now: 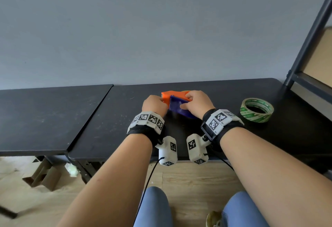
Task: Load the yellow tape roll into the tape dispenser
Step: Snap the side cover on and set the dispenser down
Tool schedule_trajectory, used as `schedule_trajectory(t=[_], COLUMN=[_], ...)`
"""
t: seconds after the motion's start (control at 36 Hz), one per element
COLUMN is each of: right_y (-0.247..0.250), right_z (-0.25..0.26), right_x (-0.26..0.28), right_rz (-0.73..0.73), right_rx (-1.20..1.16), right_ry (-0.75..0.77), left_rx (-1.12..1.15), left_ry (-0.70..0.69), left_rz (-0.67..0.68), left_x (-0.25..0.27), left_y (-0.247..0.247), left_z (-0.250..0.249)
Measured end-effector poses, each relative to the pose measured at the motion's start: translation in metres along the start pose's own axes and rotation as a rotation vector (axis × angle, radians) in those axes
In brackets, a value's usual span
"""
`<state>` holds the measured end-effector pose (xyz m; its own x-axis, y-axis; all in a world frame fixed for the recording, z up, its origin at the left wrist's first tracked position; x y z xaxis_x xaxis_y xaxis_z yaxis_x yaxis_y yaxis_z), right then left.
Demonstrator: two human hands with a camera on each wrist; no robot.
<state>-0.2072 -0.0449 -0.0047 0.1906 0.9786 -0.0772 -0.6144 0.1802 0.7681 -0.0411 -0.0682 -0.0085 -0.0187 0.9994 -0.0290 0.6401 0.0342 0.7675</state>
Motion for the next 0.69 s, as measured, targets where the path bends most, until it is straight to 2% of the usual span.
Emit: schedule_trajectory(t=[0.11, 0.28, 0.5, 0.69], right_y=[-0.011, -0.014, -0.011, -0.017], right_z=[-0.001, -0.002, 0.004, 0.005], right_x=[-0.004, -0.012, -0.012, -0.005], right_rz=[0.011, 0.043, 0.051, 0.098], right_rx=[0.052, 0.064, 0.199, 0.28], right_ry=[0.009, 0.018, 0.038, 0.014], left_rx=[-0.01, 0.004, -0.02, -0.047], left_ry=[0.039, 0.05, 0.09, 0.089], left_rz=[0.069, 0.072, 0.129, 0.093], left_x=[-0.002, -0.005, 0.0, 0.008], left_y=[-0.012, -0.016, -0.019, -0.01], left_z=[0.012, 0.015, 0.022, 0.024])
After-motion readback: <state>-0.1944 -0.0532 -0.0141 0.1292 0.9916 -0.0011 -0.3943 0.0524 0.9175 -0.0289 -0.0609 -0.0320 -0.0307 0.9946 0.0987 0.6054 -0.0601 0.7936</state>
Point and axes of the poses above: each hand's wrist, its own x-axis away from the middle knuckle, its own y-axis out of the back of the hand, z = x × y, the point moved 9 cm from there along -x, towards the middle knuckle, and after that the axes turned 1 degree about z, right-handed, at the moved point
